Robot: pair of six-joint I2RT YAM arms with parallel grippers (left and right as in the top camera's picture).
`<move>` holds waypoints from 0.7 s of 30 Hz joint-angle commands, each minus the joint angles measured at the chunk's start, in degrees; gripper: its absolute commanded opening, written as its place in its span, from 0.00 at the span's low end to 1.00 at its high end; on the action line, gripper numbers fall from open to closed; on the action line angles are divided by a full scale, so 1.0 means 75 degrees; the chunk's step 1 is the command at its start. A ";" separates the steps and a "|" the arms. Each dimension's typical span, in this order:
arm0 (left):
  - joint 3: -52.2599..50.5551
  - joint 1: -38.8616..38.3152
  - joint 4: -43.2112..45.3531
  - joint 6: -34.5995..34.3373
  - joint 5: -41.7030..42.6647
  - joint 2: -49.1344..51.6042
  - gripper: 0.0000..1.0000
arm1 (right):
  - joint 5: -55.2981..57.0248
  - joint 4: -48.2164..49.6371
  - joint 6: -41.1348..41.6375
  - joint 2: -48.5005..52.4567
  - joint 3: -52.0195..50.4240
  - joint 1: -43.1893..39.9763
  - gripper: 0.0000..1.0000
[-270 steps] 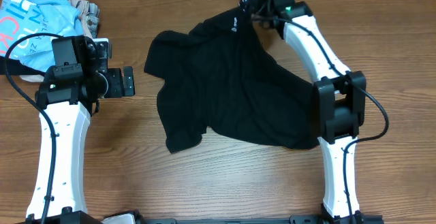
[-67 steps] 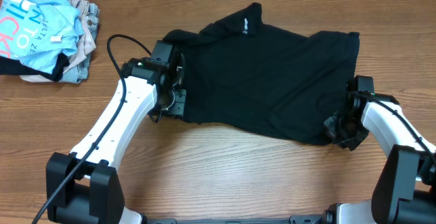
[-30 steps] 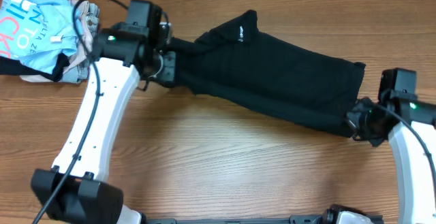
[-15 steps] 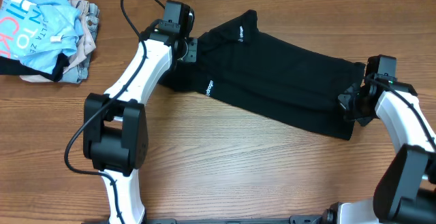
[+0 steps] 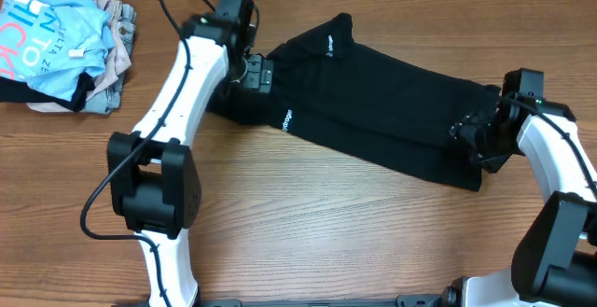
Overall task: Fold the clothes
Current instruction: 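Lift the bottom edge with both grippers and fold it up toward the collar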
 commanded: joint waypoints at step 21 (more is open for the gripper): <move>-0.2681 -0.0152 0.3153 0.1932 0.0874 -0.0181 1.00 | 0.0204 0.1440 -0.0472 -0.0280 -0.1326 0.1376 0.66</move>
